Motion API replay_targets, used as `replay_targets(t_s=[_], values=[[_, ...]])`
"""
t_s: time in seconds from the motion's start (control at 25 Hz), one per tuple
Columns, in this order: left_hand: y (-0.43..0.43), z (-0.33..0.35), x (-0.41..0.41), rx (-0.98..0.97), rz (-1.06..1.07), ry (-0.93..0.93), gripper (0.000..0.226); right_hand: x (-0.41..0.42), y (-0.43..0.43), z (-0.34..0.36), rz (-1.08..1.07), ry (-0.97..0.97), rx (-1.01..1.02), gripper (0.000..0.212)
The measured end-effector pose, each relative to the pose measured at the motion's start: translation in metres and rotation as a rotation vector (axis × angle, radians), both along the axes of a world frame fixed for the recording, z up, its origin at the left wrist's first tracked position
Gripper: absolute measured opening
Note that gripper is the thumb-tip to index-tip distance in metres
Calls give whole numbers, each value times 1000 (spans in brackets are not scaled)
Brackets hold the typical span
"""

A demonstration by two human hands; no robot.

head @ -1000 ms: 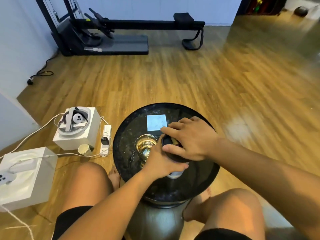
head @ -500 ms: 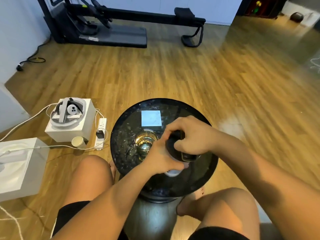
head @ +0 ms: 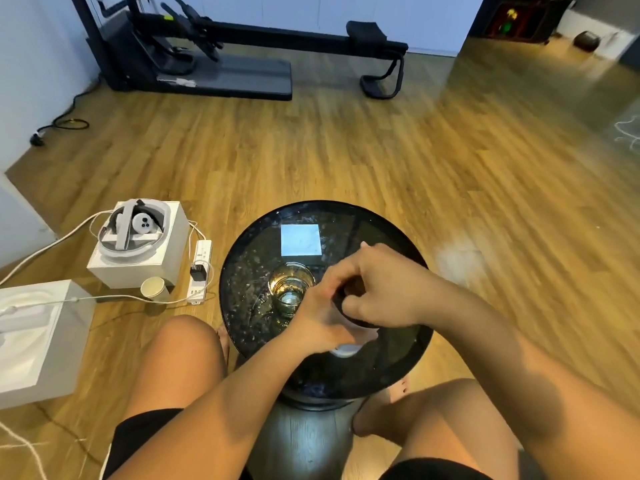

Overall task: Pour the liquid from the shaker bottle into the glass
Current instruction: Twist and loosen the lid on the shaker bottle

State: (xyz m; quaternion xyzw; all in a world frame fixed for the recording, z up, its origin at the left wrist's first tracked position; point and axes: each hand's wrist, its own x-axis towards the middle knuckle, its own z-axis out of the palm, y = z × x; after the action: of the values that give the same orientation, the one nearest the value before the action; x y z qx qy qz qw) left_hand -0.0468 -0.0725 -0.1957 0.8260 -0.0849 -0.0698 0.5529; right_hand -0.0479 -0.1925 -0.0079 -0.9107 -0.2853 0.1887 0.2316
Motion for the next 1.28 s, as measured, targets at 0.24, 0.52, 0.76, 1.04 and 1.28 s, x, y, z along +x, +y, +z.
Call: replay_targets(t_s=[0.24,0.52,0.76,1.04,1.28], values=[[-2,11,-3,117,54,-43,90,6,-10,-21,-198,-348,-542,52],[2,13,-6,53,38,-51,87,1,-9,-15,-46,-139,56,61],[3,15,-6,81,20,-8,82,7,-11,-16,-81,-234,-295,38],[3,7,-6,60,35,61,62,-11,-1,-24,-71,-315,4,23],[2,10,-8,58,57,-40,82,5,-11,-30,-292,-120,-253,62]])
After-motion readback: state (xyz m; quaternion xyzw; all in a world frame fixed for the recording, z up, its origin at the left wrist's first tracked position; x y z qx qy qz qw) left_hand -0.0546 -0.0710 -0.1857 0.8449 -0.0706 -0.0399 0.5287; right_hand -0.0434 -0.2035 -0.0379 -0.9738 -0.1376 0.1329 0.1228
